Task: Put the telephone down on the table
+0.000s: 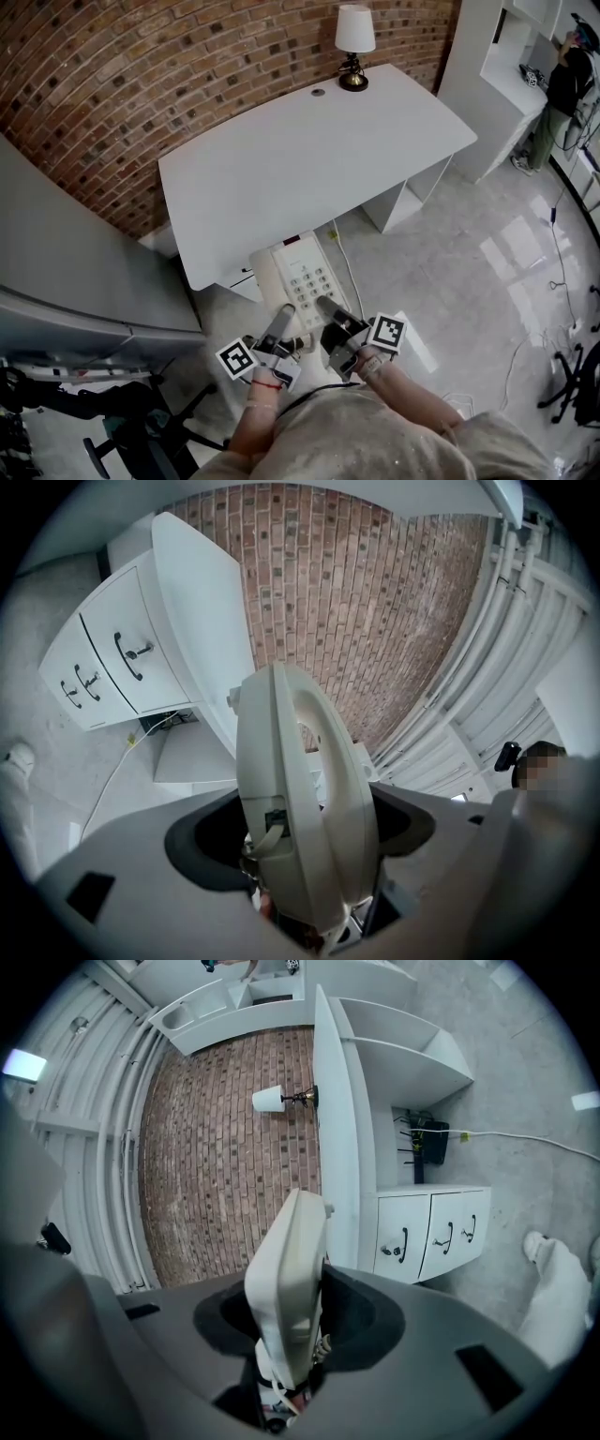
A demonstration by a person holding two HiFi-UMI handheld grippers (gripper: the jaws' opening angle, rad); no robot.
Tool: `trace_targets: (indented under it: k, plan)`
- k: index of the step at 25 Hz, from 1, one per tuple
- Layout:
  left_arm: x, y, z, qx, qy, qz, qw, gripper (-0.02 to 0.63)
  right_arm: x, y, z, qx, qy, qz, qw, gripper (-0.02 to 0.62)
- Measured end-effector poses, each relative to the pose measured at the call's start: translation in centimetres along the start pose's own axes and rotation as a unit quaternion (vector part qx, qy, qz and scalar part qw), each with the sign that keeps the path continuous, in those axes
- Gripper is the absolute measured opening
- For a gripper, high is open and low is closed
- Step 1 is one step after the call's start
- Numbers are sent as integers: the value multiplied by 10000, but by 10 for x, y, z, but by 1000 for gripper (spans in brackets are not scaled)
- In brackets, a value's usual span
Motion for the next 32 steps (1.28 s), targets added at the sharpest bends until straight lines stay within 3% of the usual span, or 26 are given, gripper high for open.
trace_targets:
  k: [13, 32]
  plan:
    - [-30, -64, -42, -254, 152, 2, 9996, 364, -12, -53, -53, 220, -107, 79, 9997, 150]
    - [-91, -156, -141, -586, 442, -107, 9972, 364, -21, -173, -128, 561, -296, 261, 9976, 150]
Point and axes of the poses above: the fingertips, and each gripper's own axes: y backward along the fingers, x to its right, z out of its underside, the point moved 1 cm from there along y, backward along the fingers, and after that the axes turned 14 degrees about -y, right-handed, at the moved point
